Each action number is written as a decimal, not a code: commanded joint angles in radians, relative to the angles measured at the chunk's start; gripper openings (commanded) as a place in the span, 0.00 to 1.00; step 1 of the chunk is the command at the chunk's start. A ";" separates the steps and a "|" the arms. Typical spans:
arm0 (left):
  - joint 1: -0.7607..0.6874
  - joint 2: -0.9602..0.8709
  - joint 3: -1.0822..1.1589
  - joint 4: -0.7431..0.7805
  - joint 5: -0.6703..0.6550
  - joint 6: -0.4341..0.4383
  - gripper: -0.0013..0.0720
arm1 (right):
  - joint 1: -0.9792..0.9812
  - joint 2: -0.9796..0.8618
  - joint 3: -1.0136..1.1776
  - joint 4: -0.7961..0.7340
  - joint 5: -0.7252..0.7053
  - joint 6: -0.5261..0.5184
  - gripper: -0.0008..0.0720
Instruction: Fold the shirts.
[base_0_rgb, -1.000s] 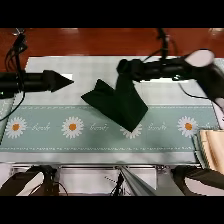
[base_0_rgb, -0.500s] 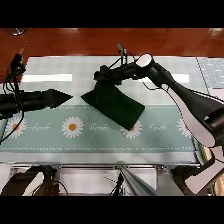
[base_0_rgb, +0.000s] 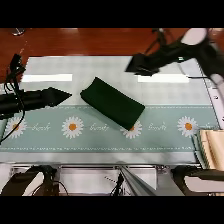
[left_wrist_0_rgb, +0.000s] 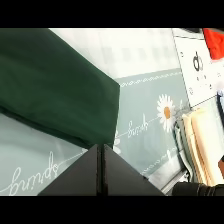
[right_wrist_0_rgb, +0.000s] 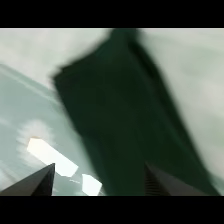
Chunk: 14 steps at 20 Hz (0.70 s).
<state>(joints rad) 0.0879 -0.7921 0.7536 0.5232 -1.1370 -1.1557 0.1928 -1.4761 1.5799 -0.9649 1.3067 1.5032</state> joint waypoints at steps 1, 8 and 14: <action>0.001 0.000 -0.001 0.001 0.037 0.002 0.06 | -0.074 0.387 -0.313 -0.518 -0.024 0.155 0.88; -0.023 -0.040 -0.026 0.000 0.072 0.000 0.06 | -0.077 0.943 -1.352 0.026 -0.718 0.476 0.87; -0.159 -0.104 -0.026 0.045 0.158 -0.001 0.06 | -0.077 0.519 -1.233 0.419 -0.614 0.004 0.87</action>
<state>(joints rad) -0.0139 -0.8696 0.7292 0.5533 -1.0267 -1.1549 0.1165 -0.7940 0.3233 -0.7929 0.6933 1.7283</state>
